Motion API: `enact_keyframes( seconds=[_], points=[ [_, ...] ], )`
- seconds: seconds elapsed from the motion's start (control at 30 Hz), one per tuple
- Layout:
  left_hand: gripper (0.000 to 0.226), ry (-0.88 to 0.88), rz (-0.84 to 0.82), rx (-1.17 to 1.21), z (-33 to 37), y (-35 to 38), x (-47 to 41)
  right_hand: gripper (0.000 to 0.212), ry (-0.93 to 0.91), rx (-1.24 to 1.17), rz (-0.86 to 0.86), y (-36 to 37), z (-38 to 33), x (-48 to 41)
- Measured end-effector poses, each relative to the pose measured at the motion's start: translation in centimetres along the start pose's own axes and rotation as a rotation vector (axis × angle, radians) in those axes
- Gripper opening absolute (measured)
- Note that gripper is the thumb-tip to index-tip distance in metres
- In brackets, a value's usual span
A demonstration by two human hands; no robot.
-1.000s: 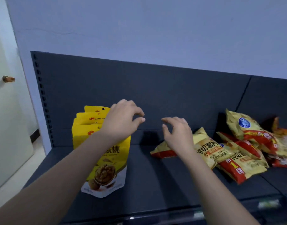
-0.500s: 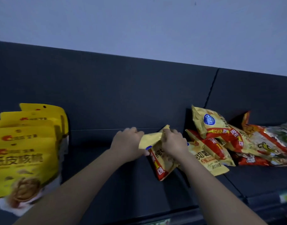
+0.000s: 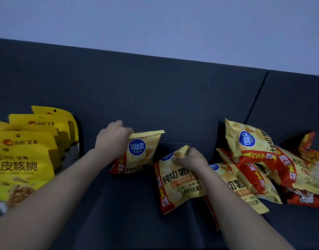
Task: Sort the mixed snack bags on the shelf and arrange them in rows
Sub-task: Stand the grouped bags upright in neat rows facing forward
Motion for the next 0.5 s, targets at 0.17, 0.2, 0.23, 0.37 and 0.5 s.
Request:
enact_keyframes(
  seconds=[0.17,0.2,0.23,0.37,0.5],
  points=[
    [0.026,-0.019,0.065,-0.119,-2.1,0.1,-2.0,0.052,0.062,-0.369,-0.202,1.5,-1.1,0.4],
    [0.024,-0.022,0.081,-0.106,-2.4,0.1,-2.5,0.049,0.057,-0.386,-0.237,1.7,-1.3,0.6],
    [0.022,-0.029,0.091,-0.075,-2.7,0.1,-3.0,0.044,0.049,-0.409,-0.271,1.9,-1.5,0.7],
    [0.022,-0.058,0.088,0.037,-3.8,0.3,-4.4,0.027,-0.061,-0.538,-0.396,2.2,-2.5,2.1],
    [0.020,-0.110,0.109,-0.011,-4.3,0.7,-4.8,0.030,-0.174,-0.687,-0.422,2.3,-3.1,2.9]
  ],
)
Point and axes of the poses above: each hand's wrist, its own x-axis away from the middle knuckle, its own y-axis out of the palm, z = x × y, the point moved 5 cm from there along -x, towards the middle knuckle, and after that the axes turned 3 degrees about -x, right-handed, at the moved point
